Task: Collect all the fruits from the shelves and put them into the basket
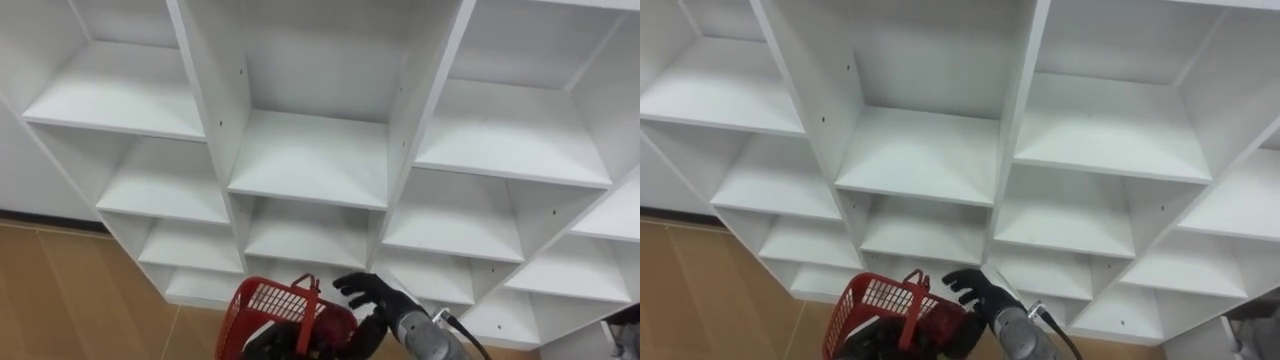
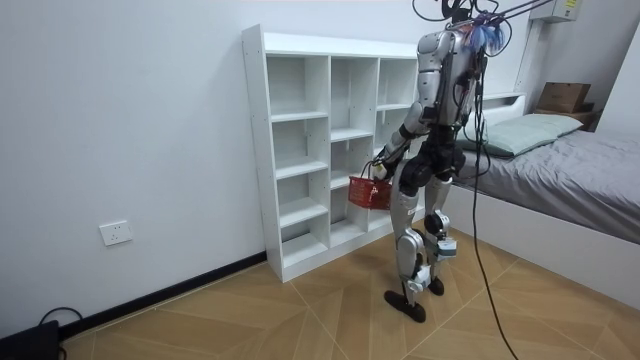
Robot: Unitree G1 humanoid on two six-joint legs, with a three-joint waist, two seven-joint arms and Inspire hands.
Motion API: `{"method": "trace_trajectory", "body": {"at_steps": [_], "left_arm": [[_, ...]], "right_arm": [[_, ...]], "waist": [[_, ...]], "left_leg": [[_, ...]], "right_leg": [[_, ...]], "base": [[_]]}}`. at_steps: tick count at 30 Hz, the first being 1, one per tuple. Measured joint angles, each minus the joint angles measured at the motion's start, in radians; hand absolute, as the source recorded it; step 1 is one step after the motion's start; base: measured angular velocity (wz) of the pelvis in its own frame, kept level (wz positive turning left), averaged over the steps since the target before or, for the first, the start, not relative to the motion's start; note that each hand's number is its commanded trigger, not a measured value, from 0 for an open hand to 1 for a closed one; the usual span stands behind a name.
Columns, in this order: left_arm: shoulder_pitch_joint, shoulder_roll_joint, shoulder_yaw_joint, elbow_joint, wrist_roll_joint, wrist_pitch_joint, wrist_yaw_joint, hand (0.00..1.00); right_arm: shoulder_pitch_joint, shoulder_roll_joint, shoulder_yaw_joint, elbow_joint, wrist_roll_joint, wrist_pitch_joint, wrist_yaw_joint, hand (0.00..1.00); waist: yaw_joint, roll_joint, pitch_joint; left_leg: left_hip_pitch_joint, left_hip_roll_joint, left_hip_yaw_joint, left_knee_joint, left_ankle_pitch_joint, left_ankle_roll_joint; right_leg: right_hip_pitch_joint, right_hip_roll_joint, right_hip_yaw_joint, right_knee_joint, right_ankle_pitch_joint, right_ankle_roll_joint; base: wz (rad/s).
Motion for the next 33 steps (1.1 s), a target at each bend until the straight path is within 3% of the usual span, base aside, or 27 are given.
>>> {"method": "trace_trajectory", "body": {"at_steps": [33], "left_arm": [[0.002, 0.003, 0.009, 0.004, 0.000, 0.001, 0.021, 1.00]], "right_arm": [[-0.004, -0.018, -0.022, -0.020, 0.038, -0.003, 0.025, 0.00]], "waist": [[-0.003, -0.003, 0.0032]], "left_leg": [[-0.003, -0.002, -0.002, -0.011, -0.001, 0.000]], "right_leg": [[0.001, 0.001, 0.002, -0.015, -0.002, 0.002]], "base": [[0.00]]}}
